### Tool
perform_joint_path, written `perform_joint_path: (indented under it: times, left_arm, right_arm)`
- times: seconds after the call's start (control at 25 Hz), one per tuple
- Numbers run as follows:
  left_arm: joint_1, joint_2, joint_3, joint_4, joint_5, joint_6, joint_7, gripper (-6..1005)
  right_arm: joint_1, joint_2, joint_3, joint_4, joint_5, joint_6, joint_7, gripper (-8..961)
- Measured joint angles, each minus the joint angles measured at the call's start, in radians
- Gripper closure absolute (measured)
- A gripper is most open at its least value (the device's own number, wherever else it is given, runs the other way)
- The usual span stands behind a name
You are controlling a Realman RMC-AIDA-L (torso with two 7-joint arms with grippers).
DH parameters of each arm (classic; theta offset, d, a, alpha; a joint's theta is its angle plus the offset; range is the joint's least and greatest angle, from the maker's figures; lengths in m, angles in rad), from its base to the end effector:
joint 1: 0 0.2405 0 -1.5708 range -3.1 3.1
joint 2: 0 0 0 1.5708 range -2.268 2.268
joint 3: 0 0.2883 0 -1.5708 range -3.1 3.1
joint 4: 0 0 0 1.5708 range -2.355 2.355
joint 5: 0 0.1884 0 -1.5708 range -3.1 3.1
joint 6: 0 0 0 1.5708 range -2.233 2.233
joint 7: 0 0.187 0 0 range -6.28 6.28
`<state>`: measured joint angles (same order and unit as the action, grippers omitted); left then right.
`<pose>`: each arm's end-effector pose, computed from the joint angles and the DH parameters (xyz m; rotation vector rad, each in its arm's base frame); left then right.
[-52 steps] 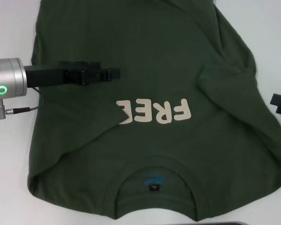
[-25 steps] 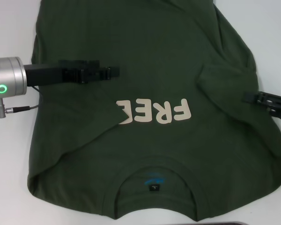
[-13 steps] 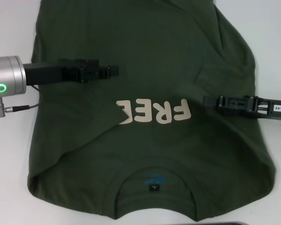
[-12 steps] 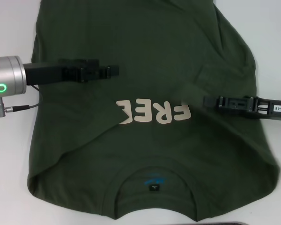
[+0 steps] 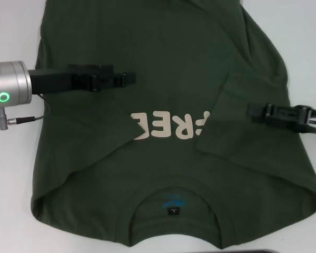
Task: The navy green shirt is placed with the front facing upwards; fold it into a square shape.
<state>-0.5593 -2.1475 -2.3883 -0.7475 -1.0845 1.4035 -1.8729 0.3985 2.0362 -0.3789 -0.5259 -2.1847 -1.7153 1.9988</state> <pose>-0.2440 0.3625 -0.0773 -2.5756 -1.1915 -0.6522 0.3162 0.2811 -0.0348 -2.2811 1.8409 0.9470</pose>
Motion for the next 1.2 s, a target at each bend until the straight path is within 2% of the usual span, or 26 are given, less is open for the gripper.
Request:
perform_joint_path:
  times: [0.28, 0.48, 0.84, 1.2]
  left_arm:
    - [0.002, 0.0, 0.0, 0.004, 0.0, 0.0, 0.0, 138]
    - [0.002, -0.001, 0.0, 0.002, 0.0, 0.004, 0.0, 140]
    - [-0.001, -0.013, 0.006, 0.0, -0.015, 0.008, 0.016, 144]
    - [0.004, -0.015, 0.013, 0.012, -0.119, 0.069, 0.03, 148]
  right_arm:
    - [-0.069, -0.025, 0.056, -0.002, 0.093, -0.035, -0.083, 144]
    - [-0.115, -0.04, 0.162, 0.004, 0.153, -0.098, -0.227, 145]
    - [-0.131, -0.045, 0.228, -0.002, 0.17, -0.135, -0.347, 146]
    - [-0.139, -0.065, 0.322, -0.026, 0.171, -0.147, -0.442, 147]
